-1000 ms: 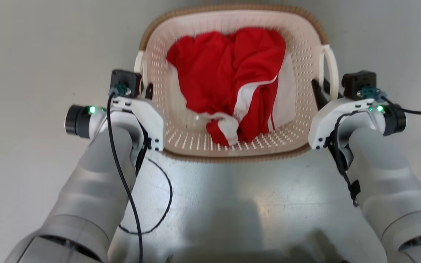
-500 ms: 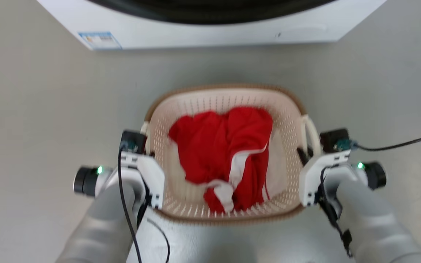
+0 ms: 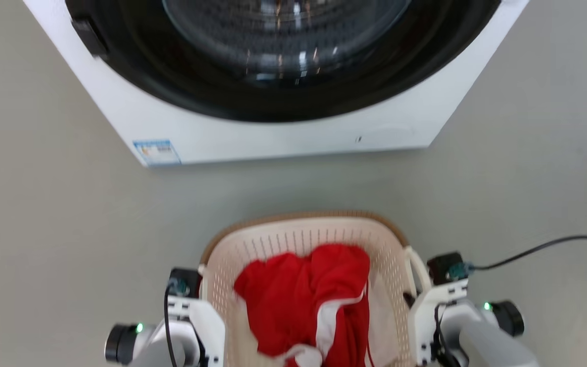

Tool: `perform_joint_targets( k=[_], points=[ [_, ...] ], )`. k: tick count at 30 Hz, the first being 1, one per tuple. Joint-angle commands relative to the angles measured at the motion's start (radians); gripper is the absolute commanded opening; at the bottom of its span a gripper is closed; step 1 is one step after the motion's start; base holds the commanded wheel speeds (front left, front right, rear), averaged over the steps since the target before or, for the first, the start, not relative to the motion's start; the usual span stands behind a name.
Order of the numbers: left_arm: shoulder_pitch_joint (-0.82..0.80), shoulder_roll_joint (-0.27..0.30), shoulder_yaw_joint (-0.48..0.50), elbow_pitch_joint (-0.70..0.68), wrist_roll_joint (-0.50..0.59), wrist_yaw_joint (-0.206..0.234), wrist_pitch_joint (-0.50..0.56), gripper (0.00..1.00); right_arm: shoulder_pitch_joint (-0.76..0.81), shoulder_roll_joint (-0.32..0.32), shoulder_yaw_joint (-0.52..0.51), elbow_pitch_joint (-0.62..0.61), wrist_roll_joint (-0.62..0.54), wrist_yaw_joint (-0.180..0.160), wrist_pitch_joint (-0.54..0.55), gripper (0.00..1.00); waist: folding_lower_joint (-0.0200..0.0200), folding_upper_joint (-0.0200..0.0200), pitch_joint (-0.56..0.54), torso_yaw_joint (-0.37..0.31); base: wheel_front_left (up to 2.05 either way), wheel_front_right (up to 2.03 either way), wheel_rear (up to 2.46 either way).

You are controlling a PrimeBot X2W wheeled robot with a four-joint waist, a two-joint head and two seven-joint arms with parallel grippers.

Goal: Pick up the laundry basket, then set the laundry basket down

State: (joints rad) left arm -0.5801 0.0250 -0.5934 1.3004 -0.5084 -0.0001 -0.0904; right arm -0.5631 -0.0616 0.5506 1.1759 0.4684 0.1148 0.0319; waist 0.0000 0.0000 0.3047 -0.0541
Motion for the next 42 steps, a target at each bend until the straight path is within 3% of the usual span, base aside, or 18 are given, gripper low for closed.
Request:
perform_joint_targets(
  k=[1, 10, 20, 42],
  points=[
    [0.009, 0.025, 0.01, -0.01, -0.002, 0.004, -0.008, 0.0, 0.031, 0.011, 0.034, -0.021, 0.002, 0.016, 0.007, 0.0, 0.0, 0.0, -0.063, -0.016, 0.0, 0.0, 0.0],
    [0.107, 0.025, -0.023, -0.017, -0.041, 0.008, 0.018, 0.0, 0.116, 0.011, 0.096, -0.014, 0.052, 0.016, 0.034, 0.0, 0.0, 0.0, -0.203, -0.023, 0.0, 0.0, 0.0],
    [0.182, 0.025, -0.059, -0.028, -0.078, 0.021, 0.033, 0.0, 0.186, 0.011, 0.153, -0.03, 0.101, 0.016, 0.057, 0.0, 0.0, 0.0, -0.283, -0.022, 0.0, 0.0, 0.0],
    [0.229, 0.025, -0.123, -0.068, -0.149, 0.052, 0.055, 0.0, 0.204, 0.011, 0.206, -0.011, 0.149, 0.016, 0.062, 0.0, 0.0, 0.0, -0.333, 0.004, 0.0, 0.0, 0.0]
  ],
)
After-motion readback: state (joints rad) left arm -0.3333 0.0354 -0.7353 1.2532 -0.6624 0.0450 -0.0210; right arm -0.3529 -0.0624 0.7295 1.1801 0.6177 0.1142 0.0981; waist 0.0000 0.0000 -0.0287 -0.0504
